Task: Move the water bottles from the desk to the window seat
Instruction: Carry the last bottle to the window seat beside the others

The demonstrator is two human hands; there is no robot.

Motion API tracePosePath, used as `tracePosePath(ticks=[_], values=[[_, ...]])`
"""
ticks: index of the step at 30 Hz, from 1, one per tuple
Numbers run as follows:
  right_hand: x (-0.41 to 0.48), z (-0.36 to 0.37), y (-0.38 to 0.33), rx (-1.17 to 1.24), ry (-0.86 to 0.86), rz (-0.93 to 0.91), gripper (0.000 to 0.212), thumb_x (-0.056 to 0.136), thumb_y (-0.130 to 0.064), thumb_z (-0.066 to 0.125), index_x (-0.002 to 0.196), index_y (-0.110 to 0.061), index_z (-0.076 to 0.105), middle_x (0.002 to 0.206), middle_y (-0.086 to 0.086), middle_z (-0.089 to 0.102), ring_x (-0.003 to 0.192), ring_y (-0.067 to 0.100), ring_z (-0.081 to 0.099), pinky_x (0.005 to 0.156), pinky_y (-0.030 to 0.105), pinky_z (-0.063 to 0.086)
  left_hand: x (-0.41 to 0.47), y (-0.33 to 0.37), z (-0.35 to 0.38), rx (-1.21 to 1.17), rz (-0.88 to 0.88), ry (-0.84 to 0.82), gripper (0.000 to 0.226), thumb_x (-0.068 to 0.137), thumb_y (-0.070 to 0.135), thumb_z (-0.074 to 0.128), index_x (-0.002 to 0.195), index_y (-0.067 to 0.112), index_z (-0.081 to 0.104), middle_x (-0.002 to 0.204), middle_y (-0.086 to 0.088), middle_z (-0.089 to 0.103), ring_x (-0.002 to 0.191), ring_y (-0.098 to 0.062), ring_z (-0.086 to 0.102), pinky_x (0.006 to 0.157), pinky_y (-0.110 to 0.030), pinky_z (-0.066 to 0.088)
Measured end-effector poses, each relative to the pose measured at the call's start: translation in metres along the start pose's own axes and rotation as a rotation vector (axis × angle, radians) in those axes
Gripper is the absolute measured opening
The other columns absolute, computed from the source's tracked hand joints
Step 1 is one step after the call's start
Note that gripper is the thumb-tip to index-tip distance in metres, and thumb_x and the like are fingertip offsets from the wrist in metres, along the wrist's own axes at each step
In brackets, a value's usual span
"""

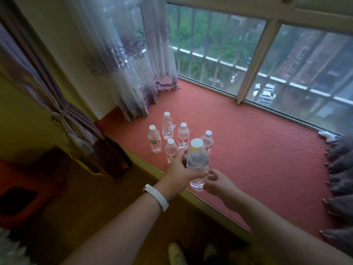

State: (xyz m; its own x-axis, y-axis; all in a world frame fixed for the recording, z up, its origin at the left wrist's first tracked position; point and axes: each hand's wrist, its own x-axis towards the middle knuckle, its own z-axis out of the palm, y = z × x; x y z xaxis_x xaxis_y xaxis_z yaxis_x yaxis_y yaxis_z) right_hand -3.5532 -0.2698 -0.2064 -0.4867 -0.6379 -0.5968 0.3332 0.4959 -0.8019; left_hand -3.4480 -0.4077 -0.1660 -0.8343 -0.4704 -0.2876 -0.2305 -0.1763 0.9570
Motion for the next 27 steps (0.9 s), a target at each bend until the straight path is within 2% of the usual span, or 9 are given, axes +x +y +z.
tracePosePath(ticks=[2,6,9,11,13,16,19,23,27], values=[[0.020,-0.005,0.006,-0.012,0.028,0.015,0.048,0.081,-0.001,0.067,0.126,-0.014,0.054,0.117,0.007,0.065,0.103,0.022,0.067,0.095,0.041,0.054,0.017,-0.003,0.002,-0.001,-0.019,0.000,0.071,0.068,0.002,0.086,0.129,0.015,0.051,0.118,-0.013,0.069,0.109,-0.028,0.069,0.096,-0.049,0.055],[0.060,-0.015,0.015,-0.001,0.050,0.037,0.054,0.076,-0.006,0.069,0.127,-0.018,0.055,0.118,0.006,0.066,0.105,0.021,0.066,0.097,0.046,0.054,0.051,-0.018,0.006,0.008,-0.057,0.045,0.072,0.072,-0.004,0.083,0.132,0.012,0.047,0.119,-0.014,0.067,0.108,-0.025,0.069,0.091,-0.037,0.058],[0.087,-0.021,0.022,0.020,0.076,0.064,0.053,0.075,-0.004,0.067,0.125,-0.017,0.056,0.115,0.004,0.067,0.102,0.019,0.065,0.083,0.034,0.054,0.074,-0.033,0.010,0.046,-0.078,0.072,0.071,0.071,0.001,0.085,0.130,0.016,0.047,0.119,-0.010,0.067,0.107,-0.021,0.069,0.091,-0.037,0.058],[0.105,-0.025,0.027,0.019,0.098,0.074,0.055,0.067,-0.014,0.068,0.122,-0.018,0.058,0.115,0.005,0.067,0.101,0.019,0.065,0.076,0.032,0.051,0.090,-0.047,0.012,0.077,-0.085,0.095,0.070,0.071,0.004,0.086,0.128,0.016,0.047,0.117,-0.010,0.067,0.106,-0.021,0.069,0.090,-0.038,0.059],[0.125,-0.029,0.036,0.008,0.085,0.085,0.057,0.064,-0.017,0.067,0.121,-0.019,0.058,0.115,0.004,0.067,0.106,0.019,0.064,0.084,0.038,0.055,0.106,-0.062,0.013,0.112,-0.095,0.107,0.070,0.069,0.007,0.087,0.125,0.018,0.048,0.117,-0.010,0.067,0.106,-0.023,0.068,0.091,-0.040,0.058],[0.155,-0.035,0.049,-0.015,0.068,0.108,0.053,0.072,-0.005,0.066,0.124,-0.017,0.057,0.116,0.004,0.066,0.107,0.019,0.063,0.092,0.043,0.055,0.128,-0.082,0.015,0.152,-0.116,0.129,0.071,0.068,0.006,0.088,0.124,0.018,0.046,0.115,-0.008,0.065,0.106,-0.022,0.067,0.089,-0.036,0.059],[0.182,-0.040,0.062,-0.032,0.077,0.115,0.051,0.077,-0.001,0.063,0.125,-0.017,0.057,0.117,0.004,0.066,0.106,0.019,0.064,0.092,0.043,0.056,0.148,-0.100,0.020,0.177,-0.127,0.142,0.071,0.070,0.000,0.086,0.124,0.014,0.044,0.110,-0.004,0.064,0.096,-0.009,0.066,0.079,-0.021,0.057],[0.211,-0.045,0.077,-0.023,0.081,0.121,0.052,0.078,0.001,0.063,0.127,-0.015,0.057,0.118,0.006,0.065,0.105,0.020,0.064,0.088,0.039,0.056,0.171,-0.125,0.021,0.221,-0.138,0.191,0.071,0.068,0.004,0.088,0.121,0.016,0.044,0.108,-0.004,0.064,0.090,-0.006,0.065,0.076,-0.021,0.056],[0.234,-0.046,0.089,-0.012,0.086,0.111,0.054,0.078,0.006,0.063,0.129,-0.011,0.056,0.120,0.006,0.065,0.107,0.019,0.064,0.082,0.031,0.055,0.186,-0.147,0.021,0.266,-0.130,0.223,0.067,0.068,0.000,0.087,0.118,0.013,0.044,0.098,0.008,0.060,0.078,0.013,0.061,0.072,-0.013,0.052]])
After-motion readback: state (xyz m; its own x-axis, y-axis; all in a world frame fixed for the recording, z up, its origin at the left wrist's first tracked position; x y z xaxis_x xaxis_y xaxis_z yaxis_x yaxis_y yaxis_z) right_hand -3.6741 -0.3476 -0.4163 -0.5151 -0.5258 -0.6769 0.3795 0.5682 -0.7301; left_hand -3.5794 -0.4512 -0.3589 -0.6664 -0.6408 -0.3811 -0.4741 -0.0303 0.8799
